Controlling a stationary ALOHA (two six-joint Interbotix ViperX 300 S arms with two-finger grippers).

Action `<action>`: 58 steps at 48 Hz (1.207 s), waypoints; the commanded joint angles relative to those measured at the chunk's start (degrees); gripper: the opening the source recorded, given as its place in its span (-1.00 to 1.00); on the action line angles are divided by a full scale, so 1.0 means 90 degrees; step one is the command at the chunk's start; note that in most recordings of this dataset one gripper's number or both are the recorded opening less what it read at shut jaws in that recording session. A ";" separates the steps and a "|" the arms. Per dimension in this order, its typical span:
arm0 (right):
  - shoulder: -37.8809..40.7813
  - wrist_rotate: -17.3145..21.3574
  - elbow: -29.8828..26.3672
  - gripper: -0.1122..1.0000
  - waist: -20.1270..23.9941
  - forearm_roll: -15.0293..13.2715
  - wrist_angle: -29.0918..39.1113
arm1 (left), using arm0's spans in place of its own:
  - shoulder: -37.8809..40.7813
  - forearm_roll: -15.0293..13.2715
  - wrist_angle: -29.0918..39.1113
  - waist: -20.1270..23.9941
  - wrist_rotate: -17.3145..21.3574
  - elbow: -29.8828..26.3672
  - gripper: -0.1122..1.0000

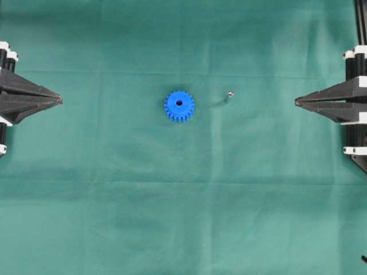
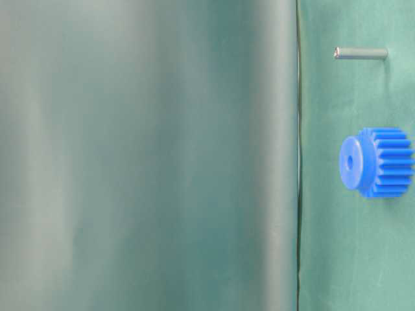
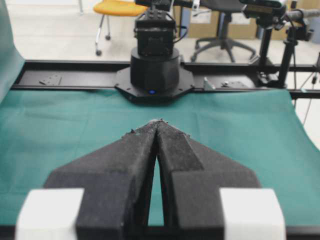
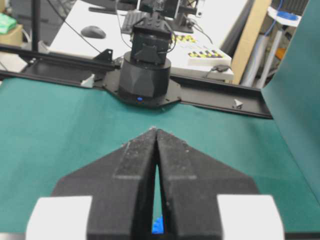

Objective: Insert the shaft placed at a random location into the center hole of the small gear at another random location.
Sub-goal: 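Move the right gripper left toward the small silver shaft, then lower the right gripper and close it on the silver shaft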

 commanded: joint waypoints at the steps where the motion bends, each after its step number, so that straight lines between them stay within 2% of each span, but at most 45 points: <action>1: 0.0029 -0.0049 -0.0205 -0.80 -0.0029 -0.0010 -0.0039 | -0.0020 -0.0225 -0.0059 -0.0068 -0.0029 -0.0117 -0.81; 10: 0.0332 -0.0059 -0.0264 -0.80 -0.0254 -0.0010 0.0254 | -0.0127 -0.0215 -0.0049 -0.0068 0.0010 -0.0127 -0.81; 19: 0.0986 -0.0059 -0.0156 -0.80 -0.0537 -0.0010 0.0127 | -0.0146 -0.0215 -0.0039 -0.0078 0.0010 -0.0107 -0.81; 28: 0.2100 0.0020 -0.0078 -0.77 -0.0918 0.0039 -0.0703 | -0.0146 -0.0215 -0.0049 -0.0068 0.0049 -0.0059 -0.81; 30: 0.2373 0.0029 -0.0068 -0.70 -0.1016 0.0059 -0.0918 | -0.0156 -0.0215 -0.0049 -0.0068 0.0049 -0.0049 -0.81; 33: 0.2813 0.0029 -0.0039 -0.46 -0.1172 0.0107 -0.1191 | -0.0156 -0.0215 -0.0049 -0.0078 0.0029 -0.0029 -0.81; 39: 0.3818 0.0029 0.0000 0.25 -0.1406 0.0225 -0.1816 | -0.0156 -0.0215 -0.0049 -0.0068 -0.0020 0.0010 -0.81; 42: 0.4268 0.0039 0.0010 0.49 -0.1436 0.0273 -0.2207 | -0.0146 -0.0215 -0.0039 -0.0068 -0.0020 0.0039 -0.81; 49: 0.5127 0.0049 -0.0029 0.34 -0.1436 0.0361 -0.2988 | -0.0156 -0.0225 -0.0039 -0.0078 -0.0039 0.0107 -0.81; 58: 0.6064 0.0137 -0.0137 0.35 -0.1436 0.0459 -0.3545 | -0.0156 -0.0234 -0.0020 -0.0078 -0.0049 0.0127 -0.81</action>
